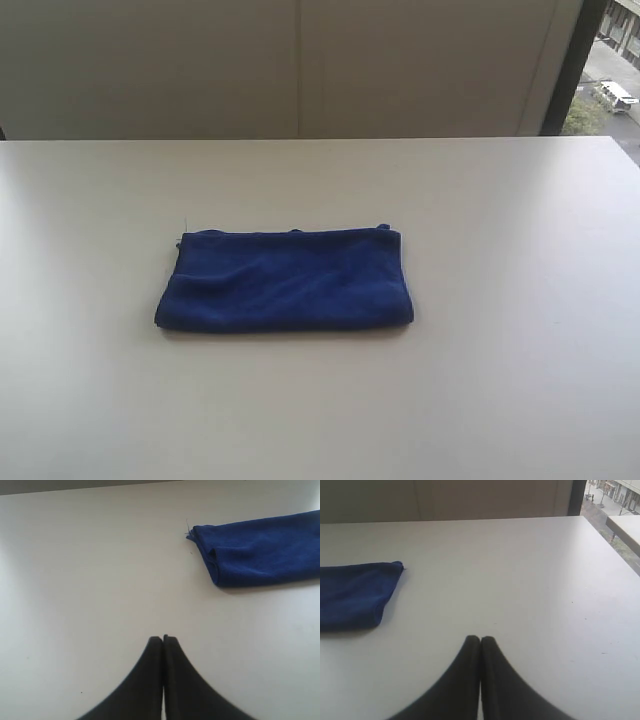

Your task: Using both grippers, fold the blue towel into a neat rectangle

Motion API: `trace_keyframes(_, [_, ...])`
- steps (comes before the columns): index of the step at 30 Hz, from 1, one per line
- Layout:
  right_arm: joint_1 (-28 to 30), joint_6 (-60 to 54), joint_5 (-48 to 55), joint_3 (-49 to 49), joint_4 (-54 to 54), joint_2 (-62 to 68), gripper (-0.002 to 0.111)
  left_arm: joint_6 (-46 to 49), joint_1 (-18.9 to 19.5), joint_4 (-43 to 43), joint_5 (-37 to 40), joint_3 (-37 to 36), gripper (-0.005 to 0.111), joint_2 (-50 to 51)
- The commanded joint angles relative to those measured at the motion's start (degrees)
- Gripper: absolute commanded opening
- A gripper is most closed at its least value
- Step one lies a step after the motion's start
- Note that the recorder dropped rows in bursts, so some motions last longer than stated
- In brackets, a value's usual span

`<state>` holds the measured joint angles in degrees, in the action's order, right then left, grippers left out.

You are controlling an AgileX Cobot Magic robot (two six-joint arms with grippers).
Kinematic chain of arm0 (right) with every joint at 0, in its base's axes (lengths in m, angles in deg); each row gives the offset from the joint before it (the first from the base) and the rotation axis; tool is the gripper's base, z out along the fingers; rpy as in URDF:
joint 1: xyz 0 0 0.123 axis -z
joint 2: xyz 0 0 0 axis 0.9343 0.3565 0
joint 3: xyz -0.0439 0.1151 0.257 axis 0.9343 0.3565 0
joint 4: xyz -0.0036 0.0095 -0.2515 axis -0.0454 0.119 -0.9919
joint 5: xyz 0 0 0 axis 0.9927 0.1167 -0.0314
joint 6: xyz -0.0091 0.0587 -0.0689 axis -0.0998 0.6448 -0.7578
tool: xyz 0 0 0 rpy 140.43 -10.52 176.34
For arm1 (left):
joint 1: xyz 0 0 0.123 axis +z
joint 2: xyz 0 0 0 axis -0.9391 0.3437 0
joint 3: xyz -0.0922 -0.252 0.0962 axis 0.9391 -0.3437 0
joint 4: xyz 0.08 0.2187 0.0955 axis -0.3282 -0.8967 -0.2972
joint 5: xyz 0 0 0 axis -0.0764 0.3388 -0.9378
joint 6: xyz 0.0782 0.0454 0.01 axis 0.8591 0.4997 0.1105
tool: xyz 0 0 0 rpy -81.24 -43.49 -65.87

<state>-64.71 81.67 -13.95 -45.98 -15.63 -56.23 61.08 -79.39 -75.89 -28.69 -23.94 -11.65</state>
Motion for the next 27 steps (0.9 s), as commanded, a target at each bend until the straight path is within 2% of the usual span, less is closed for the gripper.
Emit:
trace_keyframes(1, [-0.2,0.2,-0.3,0.3,-0.2,-0.4,0.000,-0.4,0.2,0.1,0.0,-0.3,0.000,-0.3])
trace_keyframes(11, [-0.2,0.2,-0.4,0.3,-0.2,-0.4,0.000,-0.4,0.2,0.1,0.0,-0.3,0.000,-0.3])
trace_keyframes(17, [-0.2,0.2,-0.4,0.3,-0.2,-0.4,0.000,-0.5,3.4,0.1,0.0,-0.3,0.000,-0.3])
trace_keyframes(27, [-0.2,0.2,-0.3,0.3,-0.2,-0.4,0.000,-0.5,3.5,0.1,0.0,-0.3,0.000,-0.3])
